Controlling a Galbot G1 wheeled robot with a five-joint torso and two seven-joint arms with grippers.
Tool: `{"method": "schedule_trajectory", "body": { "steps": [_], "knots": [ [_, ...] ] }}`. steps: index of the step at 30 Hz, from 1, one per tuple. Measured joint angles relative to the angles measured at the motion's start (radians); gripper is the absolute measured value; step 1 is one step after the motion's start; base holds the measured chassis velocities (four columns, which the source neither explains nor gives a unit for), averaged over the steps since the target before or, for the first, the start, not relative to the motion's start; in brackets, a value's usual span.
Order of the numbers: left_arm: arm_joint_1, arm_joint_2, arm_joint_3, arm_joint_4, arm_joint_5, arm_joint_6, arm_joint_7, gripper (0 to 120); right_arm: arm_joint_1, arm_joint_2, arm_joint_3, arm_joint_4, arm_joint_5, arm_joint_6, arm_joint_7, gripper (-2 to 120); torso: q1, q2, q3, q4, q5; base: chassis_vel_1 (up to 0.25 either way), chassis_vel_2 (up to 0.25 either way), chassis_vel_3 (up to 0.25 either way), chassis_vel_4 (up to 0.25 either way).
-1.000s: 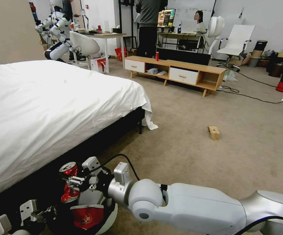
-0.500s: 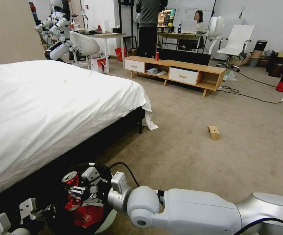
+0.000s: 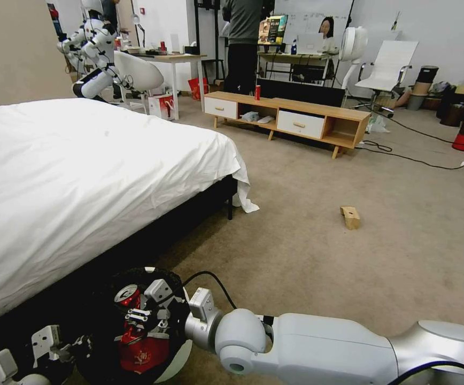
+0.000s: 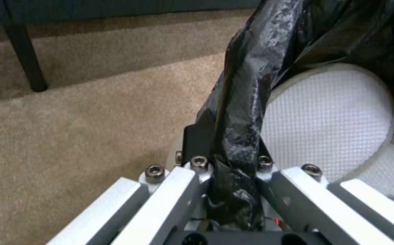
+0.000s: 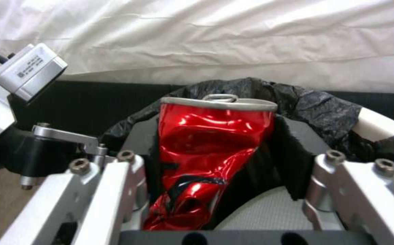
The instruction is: Pick up the trash bin and place the garbage on the floor into it.
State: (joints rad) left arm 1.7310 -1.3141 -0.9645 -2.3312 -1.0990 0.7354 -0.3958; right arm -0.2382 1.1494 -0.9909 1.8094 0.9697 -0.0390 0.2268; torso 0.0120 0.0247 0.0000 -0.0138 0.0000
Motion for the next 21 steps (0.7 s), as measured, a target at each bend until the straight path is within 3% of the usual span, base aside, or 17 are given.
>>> {"method": "schedule_trajectory", "body": {
  "steps": [3,4,7,9,12,21],
  "knots": [
    [0.001,0.0,-0.001,0.0,0.0,0.0,0.0,2,-0.005,-0.001,0.001,-0.005,-0.007,0.003,-0.003,62,0.0,0.0,0.0,0.0,0.0,0.0,0.0,0.0,0.0],
    [0.002,0.001,-0.002,0.001,0.0,0.0,0.0,2,-0.005,-0.004,0.003,-0.006,-0.01,0.006,-0.005,71,0.0,0.0,0.0,0.0,0.0,0.0,0.0,0.0,0.0],
    [0.002,0.0,-0.002,0.002,0.0,0.0,0.0,2,-0.005,-0.006,0.008,-0.005,-0.01,0.006,-0.006,78,0.0,0.0,0.0,0.0,0.0,0.0,0.0,0.0,0.0],
    [0.001,-0.003,-0.001,0.005,0.002,0.0,0.0,2,-0.004,-0.006,0.015,-0.001,-0.009,0.006,-0.007,91,0.0,0.0,0.0,0.0,0.0,0.0,0.0,0.0,0.0],
    [-0.001,-0.003,0.0,0.007,0.003,0.0,0.0,2,-0.005,-0.007,0.018,0.004,-0.008,0.006,-0.007,99,0.0,0.0,0.0,0.0,0.0,0.0,0.0,0.0,0.0],
    [0.001,-0.003,-0.001,0.007,0.003,0.0,0.0,2,-0.008,-0.014,0.048,0.021,-0.004,0.006,-0.006,100,0.0,0.0,0.0,0.0,0.0,0.0,0.0,0.0,0.0]
  ]
}}
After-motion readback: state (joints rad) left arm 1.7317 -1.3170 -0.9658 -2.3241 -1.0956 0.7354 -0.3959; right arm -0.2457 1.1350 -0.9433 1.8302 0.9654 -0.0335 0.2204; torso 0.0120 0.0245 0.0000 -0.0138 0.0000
